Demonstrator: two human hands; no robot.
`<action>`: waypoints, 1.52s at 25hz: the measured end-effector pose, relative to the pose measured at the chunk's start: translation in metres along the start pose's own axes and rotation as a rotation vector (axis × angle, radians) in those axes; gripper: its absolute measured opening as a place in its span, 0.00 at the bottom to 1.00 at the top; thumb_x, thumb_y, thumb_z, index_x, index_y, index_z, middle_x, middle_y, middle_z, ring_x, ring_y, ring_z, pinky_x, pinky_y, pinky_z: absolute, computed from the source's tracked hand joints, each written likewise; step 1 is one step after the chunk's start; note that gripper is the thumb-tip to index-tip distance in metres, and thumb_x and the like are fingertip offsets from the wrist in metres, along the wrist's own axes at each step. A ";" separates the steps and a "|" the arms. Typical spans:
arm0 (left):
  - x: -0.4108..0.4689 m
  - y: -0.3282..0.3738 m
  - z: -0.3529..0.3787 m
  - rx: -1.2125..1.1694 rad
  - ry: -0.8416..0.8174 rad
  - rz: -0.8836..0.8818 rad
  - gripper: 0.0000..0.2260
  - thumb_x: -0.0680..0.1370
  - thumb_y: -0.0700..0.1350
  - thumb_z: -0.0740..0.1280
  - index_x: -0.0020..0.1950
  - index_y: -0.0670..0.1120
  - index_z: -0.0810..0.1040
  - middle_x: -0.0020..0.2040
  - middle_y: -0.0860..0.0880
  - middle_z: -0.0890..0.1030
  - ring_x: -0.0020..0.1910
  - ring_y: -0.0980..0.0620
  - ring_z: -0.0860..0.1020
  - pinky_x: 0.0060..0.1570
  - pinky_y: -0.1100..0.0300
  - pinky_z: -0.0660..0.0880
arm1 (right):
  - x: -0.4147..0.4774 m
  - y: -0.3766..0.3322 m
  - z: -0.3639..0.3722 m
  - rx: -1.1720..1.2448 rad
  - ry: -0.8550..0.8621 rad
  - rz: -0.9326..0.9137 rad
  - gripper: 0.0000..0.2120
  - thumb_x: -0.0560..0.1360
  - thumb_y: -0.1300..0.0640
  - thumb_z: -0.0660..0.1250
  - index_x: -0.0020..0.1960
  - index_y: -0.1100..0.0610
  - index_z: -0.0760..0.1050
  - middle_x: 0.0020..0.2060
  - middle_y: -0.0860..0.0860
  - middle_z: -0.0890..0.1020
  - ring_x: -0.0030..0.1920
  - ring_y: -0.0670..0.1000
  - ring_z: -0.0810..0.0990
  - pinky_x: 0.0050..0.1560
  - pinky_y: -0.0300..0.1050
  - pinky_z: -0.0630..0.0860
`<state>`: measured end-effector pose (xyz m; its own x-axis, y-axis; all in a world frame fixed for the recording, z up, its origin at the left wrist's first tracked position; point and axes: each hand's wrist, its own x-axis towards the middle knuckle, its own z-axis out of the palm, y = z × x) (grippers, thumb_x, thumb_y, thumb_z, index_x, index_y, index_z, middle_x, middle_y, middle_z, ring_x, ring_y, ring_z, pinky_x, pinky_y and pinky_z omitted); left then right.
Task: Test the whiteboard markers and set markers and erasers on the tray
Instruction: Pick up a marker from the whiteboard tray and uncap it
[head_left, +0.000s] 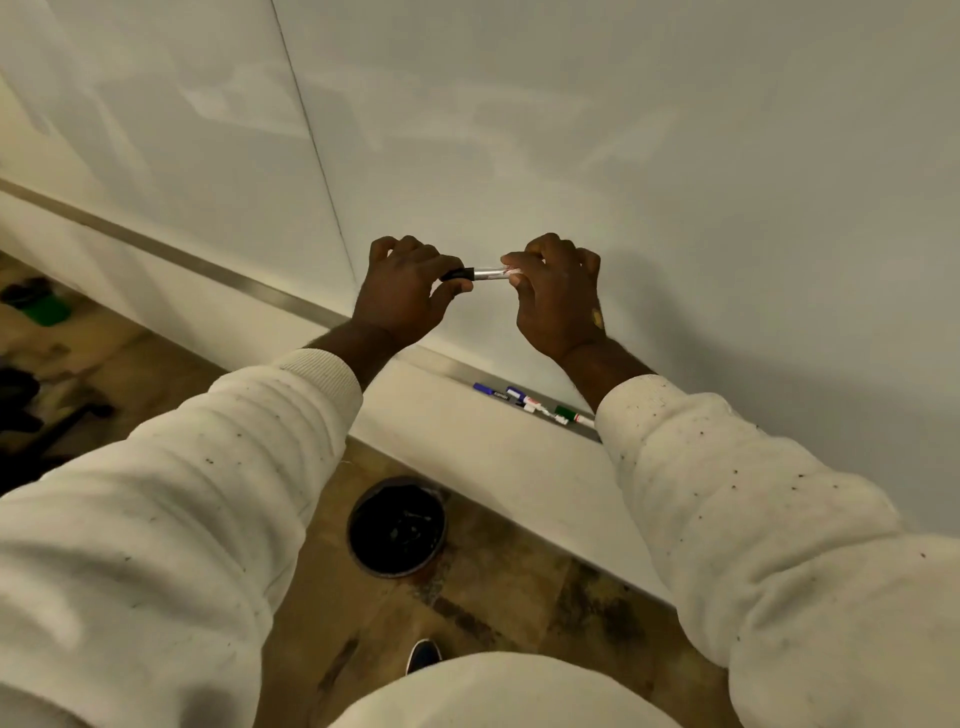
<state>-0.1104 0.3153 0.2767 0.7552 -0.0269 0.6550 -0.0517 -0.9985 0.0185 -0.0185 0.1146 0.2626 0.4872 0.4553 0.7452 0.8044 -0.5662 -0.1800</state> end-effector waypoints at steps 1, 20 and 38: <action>-0.013 -0.016 0.006 0.000 -0.011 -0.005 0.13 0.79 0.59 0.63 0.52 0.54 0.81 0.41 0.55 0.81 0.47 0.50 0.75 0.56 0.51 0.63 | -0.006 -0.009 0.017 0.011 -0.025 0.005 0.13 0.73 0.58 0.68 0.58 0.51 0.79 0.50 0.49 0.77 0.51 0.52 0.76 0.55 0.50 0.65; -0.240 -0.185 0.117 -0.002 -0.538 -0.269 0.16 0.77 0.58 0.61 0.54 0.51 0.82 0.51 0.51 0.82 0.56 0.45 0.76 0.61 0.46 0.65 | -0.121 -0.113 0.270 0.196 -0.567 0.084 0.11 0.74 0.57 0.66 0.55 0.51 0.81 0.50 0.50 0.79 0.52 0.55 0.77 0.56 0.53 0.66; -0.198 -0.191 0.141 -0.085 -0.826 -0.315 0.42 0.74 0.75 0.44 0.80 0.50 0.45 0.80 0.50 0.43 0.78 0.51 0.38 0.74 0.37 0.42 | -0.103 -0.093 0.295 -0.018 -0.785 0.199 0.40 0.76 0.32 0.56 0.79 0.53 0.51 0.79 0.52 0.54 0.78 0.55 0.53 0.75 0.64 0.50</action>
<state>-0.1582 0.5045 0.0367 0.9714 0.1897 -0.1431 0.2143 -0.9594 0.1831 -0.0438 0.3230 0.0131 0.7225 0.6907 0.0310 0.6753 -0.6953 -0.2461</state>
